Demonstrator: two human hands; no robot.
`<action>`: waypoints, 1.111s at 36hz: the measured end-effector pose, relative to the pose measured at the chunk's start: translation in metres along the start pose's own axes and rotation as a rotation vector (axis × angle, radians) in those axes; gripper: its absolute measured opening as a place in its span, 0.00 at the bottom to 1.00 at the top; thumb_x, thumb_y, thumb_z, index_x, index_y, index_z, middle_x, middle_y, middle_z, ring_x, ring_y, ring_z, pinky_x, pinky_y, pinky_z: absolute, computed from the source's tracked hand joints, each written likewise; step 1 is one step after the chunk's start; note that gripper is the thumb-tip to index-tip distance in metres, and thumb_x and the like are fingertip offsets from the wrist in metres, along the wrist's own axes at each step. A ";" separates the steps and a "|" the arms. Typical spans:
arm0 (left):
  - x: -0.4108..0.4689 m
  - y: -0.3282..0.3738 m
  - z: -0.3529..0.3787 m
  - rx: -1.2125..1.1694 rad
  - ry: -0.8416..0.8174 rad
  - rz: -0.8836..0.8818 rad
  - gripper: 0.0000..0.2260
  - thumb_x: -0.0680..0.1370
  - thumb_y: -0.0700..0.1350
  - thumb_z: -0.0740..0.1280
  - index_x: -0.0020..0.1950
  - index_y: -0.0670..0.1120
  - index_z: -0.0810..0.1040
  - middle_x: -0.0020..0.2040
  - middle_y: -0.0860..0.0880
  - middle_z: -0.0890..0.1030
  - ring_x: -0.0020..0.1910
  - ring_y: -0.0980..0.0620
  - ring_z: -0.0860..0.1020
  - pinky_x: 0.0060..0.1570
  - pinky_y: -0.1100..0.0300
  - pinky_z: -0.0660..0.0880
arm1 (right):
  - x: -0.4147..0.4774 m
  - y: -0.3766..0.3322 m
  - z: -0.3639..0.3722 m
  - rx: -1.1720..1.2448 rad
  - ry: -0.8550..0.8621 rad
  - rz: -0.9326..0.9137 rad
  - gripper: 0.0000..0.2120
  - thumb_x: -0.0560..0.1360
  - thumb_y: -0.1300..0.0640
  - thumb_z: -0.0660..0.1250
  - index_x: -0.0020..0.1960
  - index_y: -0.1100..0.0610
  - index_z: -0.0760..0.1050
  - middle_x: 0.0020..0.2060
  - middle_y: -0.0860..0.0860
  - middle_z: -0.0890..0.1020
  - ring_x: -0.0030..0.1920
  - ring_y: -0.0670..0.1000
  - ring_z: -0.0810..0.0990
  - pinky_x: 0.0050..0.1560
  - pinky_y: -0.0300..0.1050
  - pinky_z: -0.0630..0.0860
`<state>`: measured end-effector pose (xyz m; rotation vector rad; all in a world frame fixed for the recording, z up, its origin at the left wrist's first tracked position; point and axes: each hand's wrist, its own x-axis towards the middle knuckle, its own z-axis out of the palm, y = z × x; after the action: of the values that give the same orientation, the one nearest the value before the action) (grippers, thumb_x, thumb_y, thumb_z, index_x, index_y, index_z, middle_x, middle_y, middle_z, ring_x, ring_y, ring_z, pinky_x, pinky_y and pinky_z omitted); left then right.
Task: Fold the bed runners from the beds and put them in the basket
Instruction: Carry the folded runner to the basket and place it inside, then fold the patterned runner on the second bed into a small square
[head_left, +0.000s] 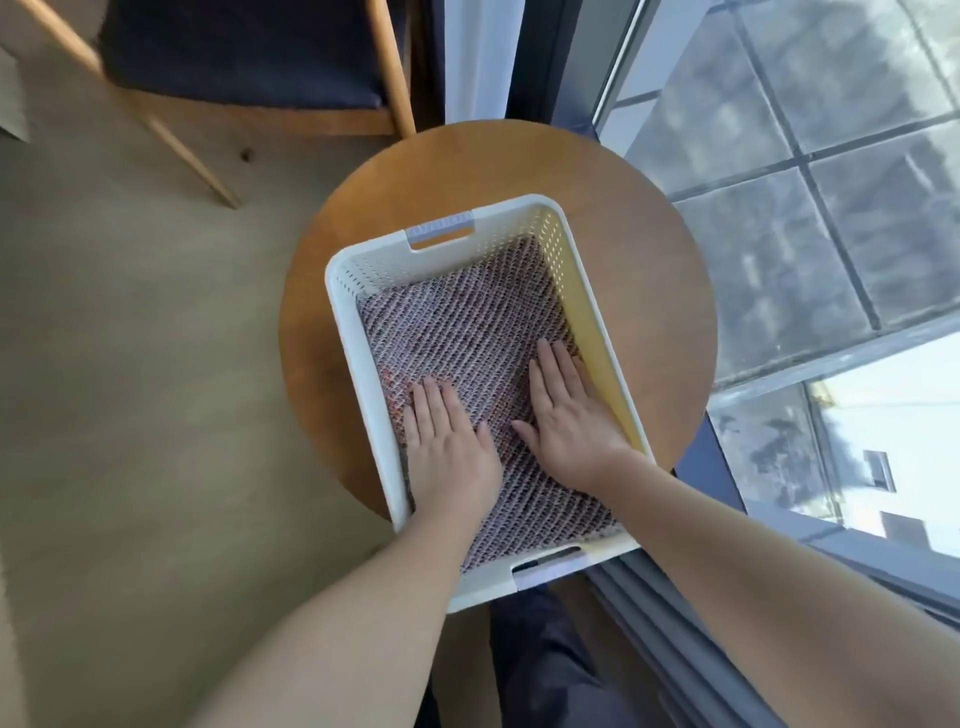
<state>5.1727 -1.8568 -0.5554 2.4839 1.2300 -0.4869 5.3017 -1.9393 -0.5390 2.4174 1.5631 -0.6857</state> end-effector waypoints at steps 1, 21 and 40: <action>-0.006 0.000 0.002 -0.005 0.009 -0.001 0.29 0.81 0.54 0.40 0.77 0.40 0.39 0.78 0.41 0.41 0.77 0.45 0.40 0.74 0.50 0.36 | -0.008 0.000 0.003 -0.005 -0.001 -0.011 0.36 0.80 0.39 0.38 0.76 0.65 0.37 0.73 0.60 0.31 0.75 0.59 0.33 0.73 0.53 0.32; -0.006 -0.003 -0.035 -0.205 -0.129 0.002 0.27 0.83 0.51 0.45 0.78 0.41 0.42 0.79 0.44 0.44 0.77 0.49 0.42 0.75 0.54 0.40 | -0.026 -0.004 -0.012 -0.049 -0.190 -0.023 0.35 0.81 0.39 0.41 0.78 0.61 0.38 0.76 0.59 0.38 0.76 0.57 0.37 0.73 0.50 0.38; -0.092 -0.128 -0.301 -0.278 0.334 0.305 0.25 0.82 0.53 0.52 0.77 0.44 0.56 0.77 0.45 0.59 0.76 0.48 0.55 0.74 0.54 0.51 | -0.111 -0.140 -0.235 0.162 0.312 0.118 0.23 0.80 0.45 0.54 0.71 0.54 0.65 0.69 0.51 0.70 0.67 0.55 0.69 0.60 0.49 0.70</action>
<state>5.0644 -1.7175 -0.2649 2.5047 0.9213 0.1731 5.2041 -1.8775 -0.2674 2.8244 1.5021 -0.4454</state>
